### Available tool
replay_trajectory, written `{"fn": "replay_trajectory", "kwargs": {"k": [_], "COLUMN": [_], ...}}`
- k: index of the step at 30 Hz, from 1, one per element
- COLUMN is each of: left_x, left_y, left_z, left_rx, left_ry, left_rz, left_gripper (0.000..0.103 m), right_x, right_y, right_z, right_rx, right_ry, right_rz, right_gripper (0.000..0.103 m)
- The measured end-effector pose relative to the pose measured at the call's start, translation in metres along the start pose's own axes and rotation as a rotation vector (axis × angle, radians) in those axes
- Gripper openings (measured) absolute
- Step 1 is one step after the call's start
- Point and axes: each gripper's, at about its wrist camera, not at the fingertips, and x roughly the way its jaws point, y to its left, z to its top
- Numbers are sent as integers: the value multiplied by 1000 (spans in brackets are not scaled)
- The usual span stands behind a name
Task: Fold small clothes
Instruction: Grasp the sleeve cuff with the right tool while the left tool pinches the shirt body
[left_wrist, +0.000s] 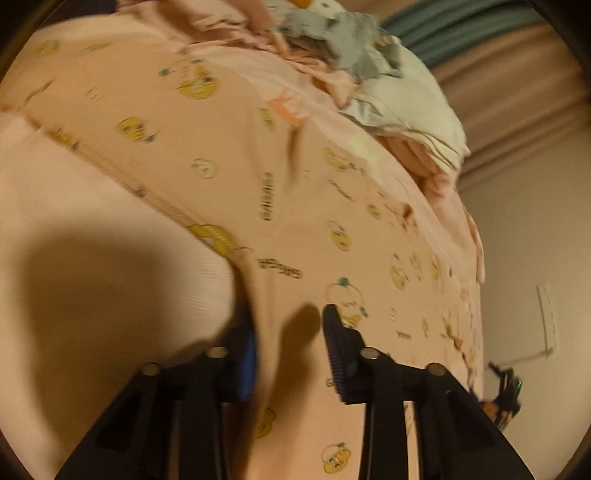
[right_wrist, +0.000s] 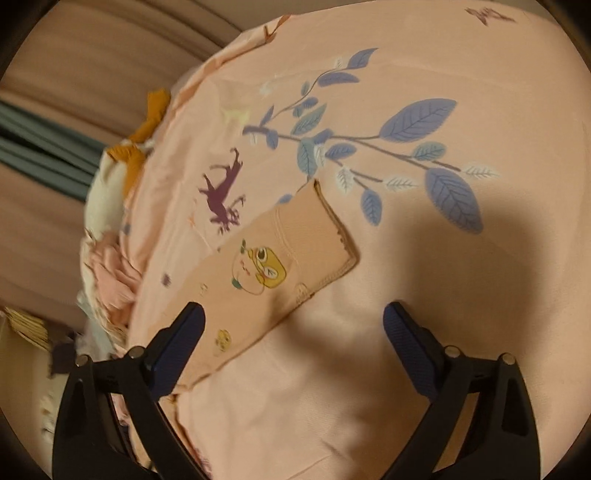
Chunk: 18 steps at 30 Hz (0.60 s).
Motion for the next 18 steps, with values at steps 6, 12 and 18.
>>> {"fn": "replay_trajectory", "kwargs": {"k": [6,12,18], "left_x": [2,0,1], "left_y": [13,12,5], "left_z": [3,1,0], "left_rx": [-28,4,32], "left_ry": [17,5,-15], "left_rz": [21,54,120], "left_gripper": [12,10,8], "right_x": [2,1,7], "right_y": [-2,-11,-19], "right_z": [-3,1,6], "right_rx": [24,30,52], "right_ry": [-32,-78,-125], "right_rz": [53,59,52], "right_gripper": [98,75,34]}}
